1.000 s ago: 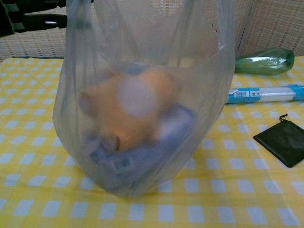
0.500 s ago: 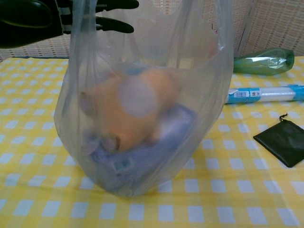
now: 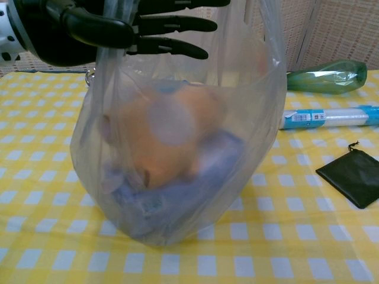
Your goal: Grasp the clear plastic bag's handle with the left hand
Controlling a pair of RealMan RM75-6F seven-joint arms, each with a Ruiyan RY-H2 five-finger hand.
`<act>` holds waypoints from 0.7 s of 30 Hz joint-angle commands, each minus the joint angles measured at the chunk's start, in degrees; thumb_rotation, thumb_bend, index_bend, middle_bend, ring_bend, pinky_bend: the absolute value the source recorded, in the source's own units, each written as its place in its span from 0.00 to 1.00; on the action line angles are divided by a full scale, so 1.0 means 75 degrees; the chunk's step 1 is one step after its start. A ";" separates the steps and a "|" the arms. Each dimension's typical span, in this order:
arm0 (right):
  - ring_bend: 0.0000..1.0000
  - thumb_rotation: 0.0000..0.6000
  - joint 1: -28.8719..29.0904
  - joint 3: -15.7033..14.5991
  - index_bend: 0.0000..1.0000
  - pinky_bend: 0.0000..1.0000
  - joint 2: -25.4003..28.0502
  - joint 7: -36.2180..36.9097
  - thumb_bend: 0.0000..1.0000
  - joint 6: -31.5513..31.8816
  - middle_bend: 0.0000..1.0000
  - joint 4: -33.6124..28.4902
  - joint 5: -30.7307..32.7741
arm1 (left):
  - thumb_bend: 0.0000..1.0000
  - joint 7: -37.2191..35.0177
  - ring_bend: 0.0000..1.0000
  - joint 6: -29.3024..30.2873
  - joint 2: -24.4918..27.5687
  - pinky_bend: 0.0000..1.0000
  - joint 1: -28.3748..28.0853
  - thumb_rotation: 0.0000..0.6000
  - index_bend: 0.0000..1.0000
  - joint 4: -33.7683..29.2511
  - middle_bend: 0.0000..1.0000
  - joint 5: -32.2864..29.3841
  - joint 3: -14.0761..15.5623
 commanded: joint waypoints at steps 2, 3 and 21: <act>0.00 1.00 -0.0091 -0.0050 0.00 0.00 0.0091 0.0184 0.31 0.0181 0.00 0.0016 -0.0135 | 0.04 0.0095 0.07 -0.0188 -0.0237 0.16 -0.0245 1.00 0.00 0.0040 0.05 -0.0182 -0.0002; 0.00 1.00 -0.0112 -0.0057 0.00 0.00 0.0098 0.0195 0.31 0.0205 0.00 0.0023 -0.0134 | 0.04 0.0073 0.07 -0.0193 -0.0287 0.16 -0.0277 1.00 0.00 0.0069 0.05 -0.0199 0.0004; 0.00 1.00 -0.0294 -0.0041 0.00 0.00 0.0224 0.0466 0.31 0.0370 0.00 0.0072 -0.0009 | 0.04 -0.0714 0.09 -0.0500 -0.0909 0.18 -0.1296 1.00 0.00 0.0608 0.16 -0.0357 -0.0061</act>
